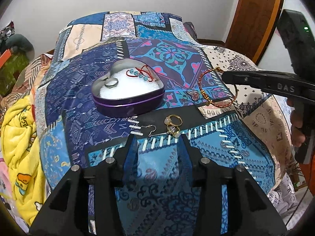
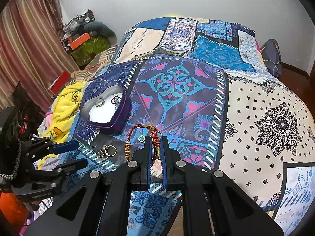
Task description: Organize jewelry
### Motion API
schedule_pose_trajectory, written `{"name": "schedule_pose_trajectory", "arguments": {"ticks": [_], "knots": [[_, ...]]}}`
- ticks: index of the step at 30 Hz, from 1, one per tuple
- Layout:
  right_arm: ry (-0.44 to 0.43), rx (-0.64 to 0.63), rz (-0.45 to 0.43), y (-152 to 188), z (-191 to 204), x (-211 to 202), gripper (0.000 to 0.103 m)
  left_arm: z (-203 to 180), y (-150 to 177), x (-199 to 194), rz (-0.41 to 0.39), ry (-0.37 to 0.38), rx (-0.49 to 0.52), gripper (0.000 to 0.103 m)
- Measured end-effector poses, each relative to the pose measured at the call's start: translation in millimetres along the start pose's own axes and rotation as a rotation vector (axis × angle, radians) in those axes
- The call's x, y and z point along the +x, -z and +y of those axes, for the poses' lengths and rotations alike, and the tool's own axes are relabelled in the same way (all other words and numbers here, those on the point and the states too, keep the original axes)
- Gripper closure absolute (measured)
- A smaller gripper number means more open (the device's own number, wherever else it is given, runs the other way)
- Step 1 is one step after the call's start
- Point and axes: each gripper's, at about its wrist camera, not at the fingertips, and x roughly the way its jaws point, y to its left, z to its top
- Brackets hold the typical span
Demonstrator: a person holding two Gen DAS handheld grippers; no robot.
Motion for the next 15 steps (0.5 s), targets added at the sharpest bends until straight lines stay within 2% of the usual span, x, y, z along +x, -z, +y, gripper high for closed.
{"name": "schedule_pose_trajectory", "arguments": {"ticks": [4, 7, 11, 15], "knots": [[0.003, 0.005, 0.003, 1, -2, -1, 0.096, 3, -3, 15, 0.005, -0.046, 0.007, 0.068], [0.008, 0.01, 0.004, 2, -5, -1, 0.095, 6, -4, 19, -0.014, -0.038, -0.003, 0.078], [0.008, 0.019, 0.008, 4, -8, 0, 0.095, 8, -7, 24, -0.015, -0.017, -0.017, 0.102], [0.004, 0.028, 0.004, 4, -9, -2, 0.095, 10, -11, 20, -0.016, 0.011, -0.05, 0.103]]}}
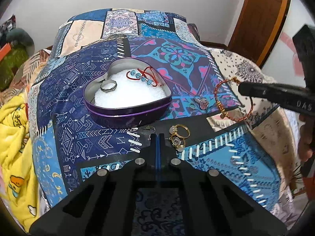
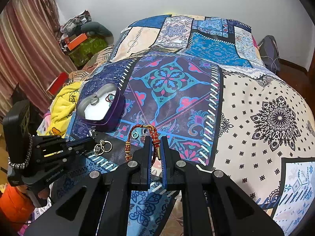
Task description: Organize jewelry
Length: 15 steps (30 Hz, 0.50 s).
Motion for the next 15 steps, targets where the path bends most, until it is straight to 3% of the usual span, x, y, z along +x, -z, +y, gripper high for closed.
{"name": "schedule_pose_trajectory", "arguments": {"ticks": [9, 12, 13, 15], "knots": [[-0.001, 0.0, -0.01, -2, 0, -3, 0.095, 0, -11, -41, -0.098, 0.006, -0.026, 0.103], [-0.004, 0.005, -0.009, -2, 0, -2, 0.095, -3, -12, -40, -0.074, -0.02, -0.003, 0.103], [-0.006, 0.006, -0.008, -2, 0, -2, 0.095, -3, -11, -37, -0.067, -0.048, 0.009, 0.101], [-0.006, 0.003, -0.007, -1, 1, -3, 0.095, -4, -8, -25, -0.03, -0.082, 0.03, 0.085]]}}
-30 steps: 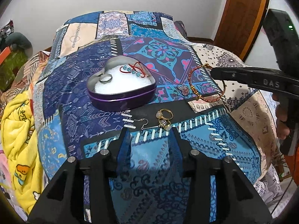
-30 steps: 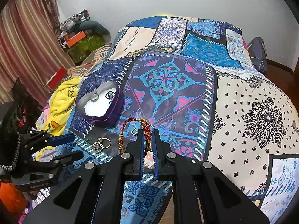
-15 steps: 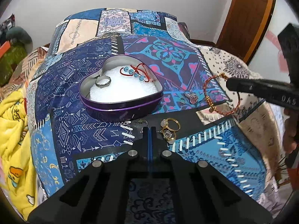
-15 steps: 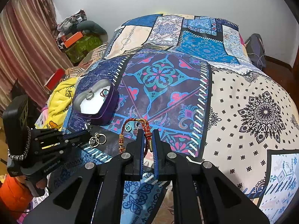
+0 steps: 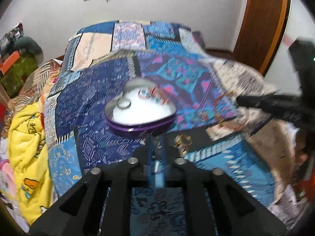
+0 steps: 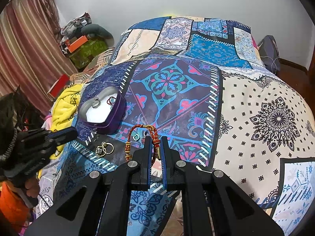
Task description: Organize jewelry
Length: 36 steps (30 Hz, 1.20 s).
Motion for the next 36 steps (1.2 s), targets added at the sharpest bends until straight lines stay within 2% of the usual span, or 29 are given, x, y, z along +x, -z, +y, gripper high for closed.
{"name": "schedule_pose_trajectory", "arguments": {"ticks": [4, 11, 16, 17, 18, 19, 26, 36], "knots": [[0.004, -0.009, 0.005, 2, 0, 0, 0.095, 5, 6, 22, 0.056, -0.001, -0.022, 0.083], [0.009, 0.009, 0.011, 1, -7, 2, 0.095, 8, 0, 38, 0.056, 0.056, -0.06, 0.082], [0.001, 0.018, 0.016, 3, -10, 5, 0.095, -1, -1, 44, 0.051, 0.028, -0.026, 0.083], [-0.001, 0.018, 0.018, 4, -9, 5, 0.095, -2, -1, 44, 0.049, 0.026, -0.026, 0.088], [-0.003, 0.019, 0.02, 5, -8, 6, 0.095, -3, -1, 44, 0.05, 0.023, -0.025, 0.097], [-0.005, 0.018, 0.021, 5, -8, 6, 0.095, -2, -1, 43, 0.051, 0.025, -0.026, 0.097], [-0.008, 0.01, 0.011, 3, -6, 0, 0.095, 6, -3, 21, 0.014, 0.048, -0.086, 0.103], [-0.019, 0.002, -0.024, -4, 3, -9, 0.095, 4, -14, -36, -0.117, 0.042, -0.071, 0.103]]}}
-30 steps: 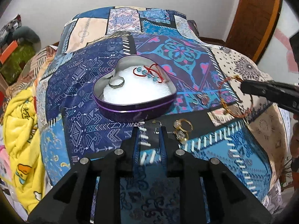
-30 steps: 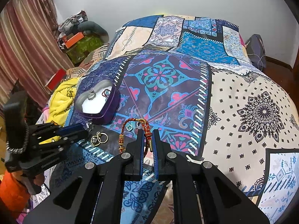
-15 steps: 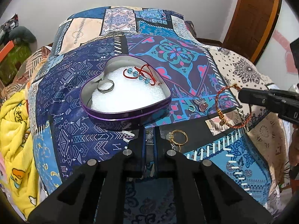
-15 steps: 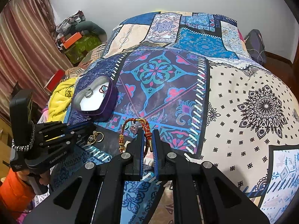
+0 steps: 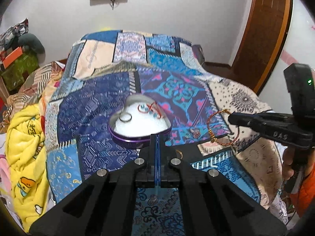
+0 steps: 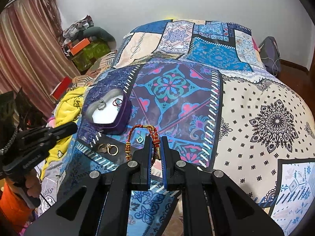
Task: Organize jewelry
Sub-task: 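Lower the piece into the tin with the left gripper while the right carries the bracelet over the tin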
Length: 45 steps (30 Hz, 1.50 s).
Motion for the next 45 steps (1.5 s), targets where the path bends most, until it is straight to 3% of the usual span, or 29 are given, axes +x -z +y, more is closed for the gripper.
{"name": "schedule_pose_trajectory", "arguments": {"ticks": [8, 22, 45], "knots": [[-0.017, -0.02, -0.02, -12, 14, 1, 0.095, 9, -13, -12, -0.05, 0.004, -0.025, 0.103], [-0.063, -0.082, -0.058, -44, 48, 22, 0.095, 31, -38, 2, -0.089, -0.006, -0.03, 0.103], [-0.071, -0.082, -0.016, -50, 49, 51, 0.095, 48, -30, 54, 0.004, 0.05, -0.072, 0.103]]}}
